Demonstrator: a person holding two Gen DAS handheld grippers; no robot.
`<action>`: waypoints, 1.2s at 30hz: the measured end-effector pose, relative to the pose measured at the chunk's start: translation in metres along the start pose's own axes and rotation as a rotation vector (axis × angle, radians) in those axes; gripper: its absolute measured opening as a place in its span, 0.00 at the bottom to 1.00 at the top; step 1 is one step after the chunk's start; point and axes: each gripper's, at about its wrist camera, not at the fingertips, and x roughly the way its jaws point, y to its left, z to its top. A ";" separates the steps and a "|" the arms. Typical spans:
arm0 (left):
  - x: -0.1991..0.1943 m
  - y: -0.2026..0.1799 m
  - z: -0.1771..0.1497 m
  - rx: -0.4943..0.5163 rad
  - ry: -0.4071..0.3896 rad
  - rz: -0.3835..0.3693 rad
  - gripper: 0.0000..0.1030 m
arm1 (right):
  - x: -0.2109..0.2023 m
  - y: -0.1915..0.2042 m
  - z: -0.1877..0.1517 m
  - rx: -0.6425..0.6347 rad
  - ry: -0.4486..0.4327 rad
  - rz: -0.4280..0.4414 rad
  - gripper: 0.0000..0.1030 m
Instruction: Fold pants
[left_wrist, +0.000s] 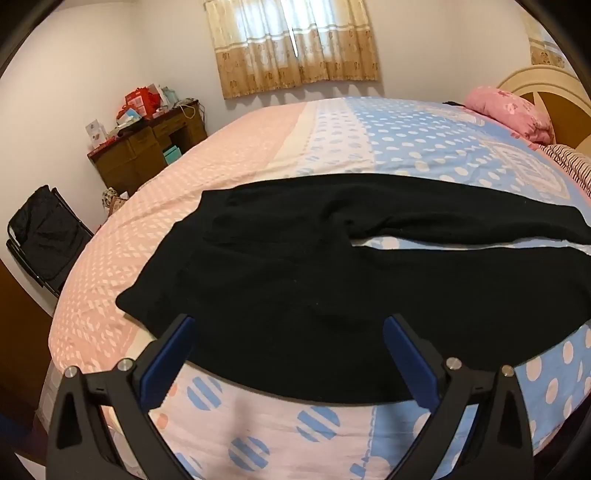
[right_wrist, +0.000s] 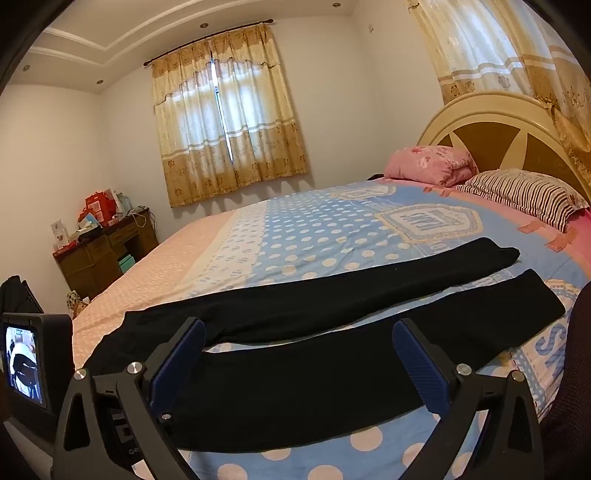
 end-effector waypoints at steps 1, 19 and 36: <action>0.001 0.000 0.000 -0.003 0.003 -0.005 1.00 | 0.000 0.000 0.000 0.000 0.001 0.000 0.99; 0.002 0.003 -0.003 -0.019 0.026 -0.009 1.00 | 0.005 0.001 -0.004 -0.008 0.027 -0.004 0.99; 0.002 0.001 -0.001 -0.016 0.028 -0.010 1.00 | 0.005 0.001 -0.003 -0.008 0.028 -0.001 0.99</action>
